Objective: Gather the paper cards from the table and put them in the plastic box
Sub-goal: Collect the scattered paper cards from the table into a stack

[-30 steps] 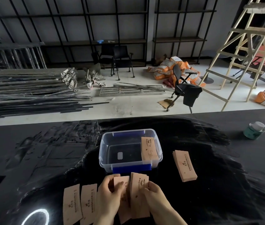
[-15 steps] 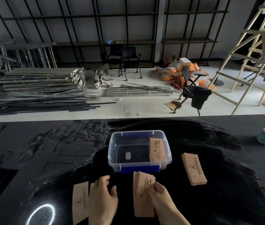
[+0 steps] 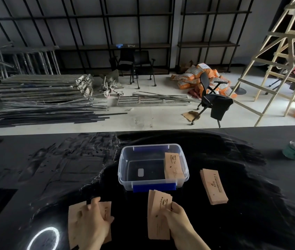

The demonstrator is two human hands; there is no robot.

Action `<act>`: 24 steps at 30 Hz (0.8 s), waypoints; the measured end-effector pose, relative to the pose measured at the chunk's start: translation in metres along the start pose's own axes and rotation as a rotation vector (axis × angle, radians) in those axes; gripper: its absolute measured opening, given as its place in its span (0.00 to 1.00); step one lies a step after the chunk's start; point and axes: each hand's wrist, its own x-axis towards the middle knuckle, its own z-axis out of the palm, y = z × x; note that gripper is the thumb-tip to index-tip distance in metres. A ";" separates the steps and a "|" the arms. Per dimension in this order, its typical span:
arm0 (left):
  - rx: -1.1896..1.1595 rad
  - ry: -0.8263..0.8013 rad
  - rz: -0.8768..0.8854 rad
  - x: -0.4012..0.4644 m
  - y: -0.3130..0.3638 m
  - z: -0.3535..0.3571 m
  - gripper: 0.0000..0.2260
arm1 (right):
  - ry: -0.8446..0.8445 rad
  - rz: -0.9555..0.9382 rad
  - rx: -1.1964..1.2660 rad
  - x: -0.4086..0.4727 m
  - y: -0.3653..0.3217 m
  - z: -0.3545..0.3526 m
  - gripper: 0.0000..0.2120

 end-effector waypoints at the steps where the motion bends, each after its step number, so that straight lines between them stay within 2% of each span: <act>1: -0.035 -0.012 0.004 0.001 0.001 -0.001 0.35 | 0.000 0.006 -0.004 -0.001 -0.001 0.000 0.06; 6: -0.505 0.059 0.036 -0.002 0.016 0.011 0.23 | -0.021 -0.018 -0.004 -0.004 -0.002 0.004 0.07; 10: -0.814 -0.017 0.052 -0.010 0.040 0.020 0.16 | -0.048 -0.052 0.017 -0.010 -0.005 0.012 0.06; 15: -0.963 -0.129 0.071 -0.017 0.062 0.024 0.14 | -0.086 -0.117 0.010 -0.019 -0.008 0.017 0.05; 20: -0.976 -0.197 0.112 -0.021 0.069 0.018 0.15 | -0.159 -0.190 0.048 -0.024 -0.008 0.013 0.06; 22: -0.938 -0.199 0.160 -0.023 0.069 0.016 0.16 | -0.184 -0.207 0.040 -0.026 -0.009 0.014 0.06; 24: -0.888 -0.129 0.180 -0.024 0.063 0.014 0.15 | -0.166 -0.215 0.025 -0.026 -0.009 0.016 0.06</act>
